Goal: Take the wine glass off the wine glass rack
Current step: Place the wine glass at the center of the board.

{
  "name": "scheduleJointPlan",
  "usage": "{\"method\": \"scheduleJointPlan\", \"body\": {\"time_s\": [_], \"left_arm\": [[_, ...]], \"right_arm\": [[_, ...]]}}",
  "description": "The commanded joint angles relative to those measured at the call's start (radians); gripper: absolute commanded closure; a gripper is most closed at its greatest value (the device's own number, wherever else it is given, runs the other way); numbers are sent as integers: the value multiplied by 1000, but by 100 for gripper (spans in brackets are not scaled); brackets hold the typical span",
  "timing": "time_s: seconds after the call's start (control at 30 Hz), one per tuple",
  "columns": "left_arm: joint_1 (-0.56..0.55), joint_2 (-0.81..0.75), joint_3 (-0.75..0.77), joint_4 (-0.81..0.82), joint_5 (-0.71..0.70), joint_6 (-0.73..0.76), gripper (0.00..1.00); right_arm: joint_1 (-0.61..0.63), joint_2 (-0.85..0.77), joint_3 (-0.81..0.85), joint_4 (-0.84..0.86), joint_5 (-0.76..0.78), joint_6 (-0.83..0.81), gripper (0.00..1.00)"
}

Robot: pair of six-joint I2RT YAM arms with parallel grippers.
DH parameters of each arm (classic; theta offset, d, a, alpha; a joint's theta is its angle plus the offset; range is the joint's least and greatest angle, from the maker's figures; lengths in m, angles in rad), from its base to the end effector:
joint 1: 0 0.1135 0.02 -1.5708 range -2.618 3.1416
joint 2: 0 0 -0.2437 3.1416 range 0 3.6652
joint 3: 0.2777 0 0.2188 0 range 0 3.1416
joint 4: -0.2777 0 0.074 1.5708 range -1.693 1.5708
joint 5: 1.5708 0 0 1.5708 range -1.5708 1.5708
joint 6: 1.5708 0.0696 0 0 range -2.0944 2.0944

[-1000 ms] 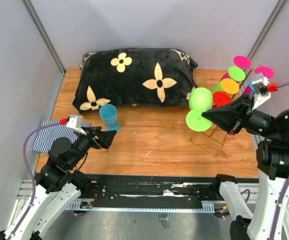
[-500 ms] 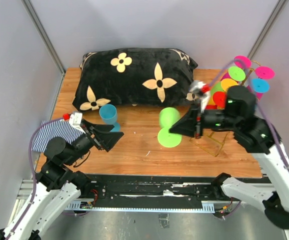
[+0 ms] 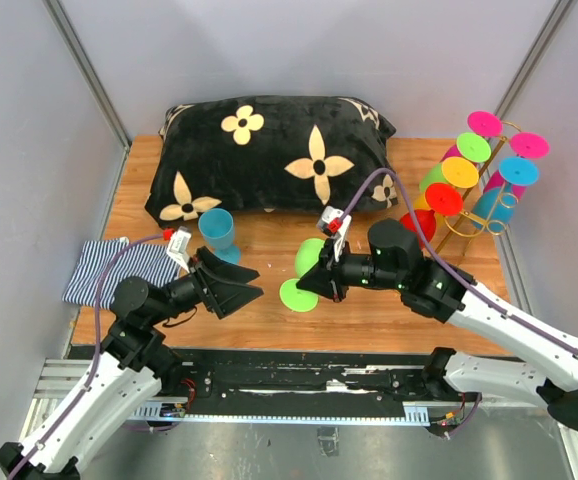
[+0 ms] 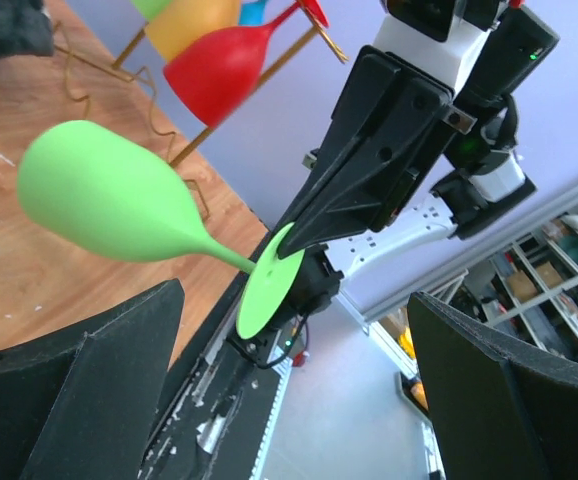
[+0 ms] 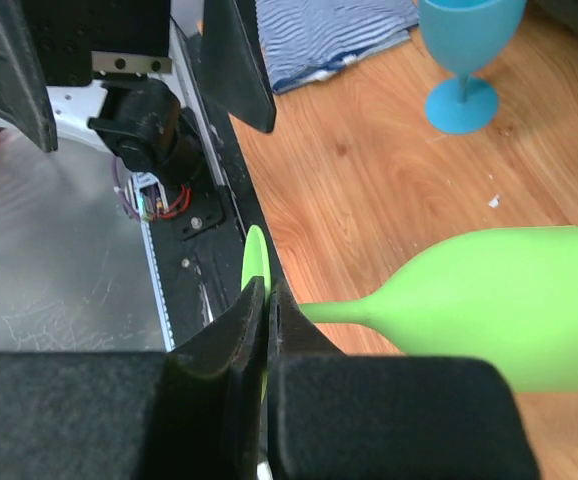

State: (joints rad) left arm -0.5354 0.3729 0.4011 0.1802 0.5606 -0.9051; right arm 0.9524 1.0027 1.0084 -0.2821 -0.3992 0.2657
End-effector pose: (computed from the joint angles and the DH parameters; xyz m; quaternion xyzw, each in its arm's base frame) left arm 0.0944 -0.0991 0.2957 0.1000 0.6343 -0.6233 0.4462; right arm 0.1124 0.2046 0.3424 -0.3758 0.6961 0.4678 0.3942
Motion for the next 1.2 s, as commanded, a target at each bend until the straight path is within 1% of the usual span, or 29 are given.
{"method": "scheduleJointPlan", "body": {"time_s": [0.0,0.03,0.1,0.2,0.3,0.4,0.43,0.5,0.53,0.6,0.8,0.83,0.87,0.9,0.97,1.0,1.03,1.07,1.1,1.17], "left_arm": [[-25,-16,-25,100,56,-11,0],[-34,-7,-30,91,53,0,0],[-71,19,-36,87,46,21,4],[-154,56,-34,100,6,58,14],[-237,100,-16,111,-44,98,22],[-294,132,-9,108,-109,127,47],[-303,138,-6,100,-124,134,51],[-308,136,-8,95,-145,141,52],[-308,130,-10,96,-156,143,54],[-308,110,-13,93,-177,144,67],[-308,75,-17,82,-190,146,93],[-308,76,-18,83,-185,144,98],[-308,80,-18,85,-172,146,99],[-308,88,-15,86,-146,153,99],[-308,106,8,50,-102,183,100],[-308,110,22,16,-94,201,99],[-308,107,36,-14,-96,219,99],[-308,98,46,-35,-98,238,99],[-308,90,49,-50,-103,256,99],[-308,76,53,-68,-115,280,100]], "right_arm": [[42,-65,-76,270,52,57,99],[42,-74,-89,295,47,71,99],[43,-93,-123,349,33,92,99],[43,-119,-165,416,33,120,99],[44,-124,-185,437,24,134,99],[44,-113,-185,450,-50,146,99],[45,-112,-186,451,-63,152,99],[46,-116,-194,449,-70,152,99],[46,-120,-196,443,-68,150,99],[46,-125,-199,428,-68,142,99],[48,-125,-200,413,-132,135,99],[48,-126,-198,410,-136,135,97],[49,-128,-197,405,-139,135,94],[49,-128,-197,394,-145,132,88],[49,-133,-179,327,-149,112,68],[49,-135,-170,283,-148,96,60],[49,-138,-164,238,-148,81,55],[49,-141,-162,201,-147,71,51],[49,-143,-161,172,-148,68,49],[49,-144,-160,140,-151,71,48]]}}
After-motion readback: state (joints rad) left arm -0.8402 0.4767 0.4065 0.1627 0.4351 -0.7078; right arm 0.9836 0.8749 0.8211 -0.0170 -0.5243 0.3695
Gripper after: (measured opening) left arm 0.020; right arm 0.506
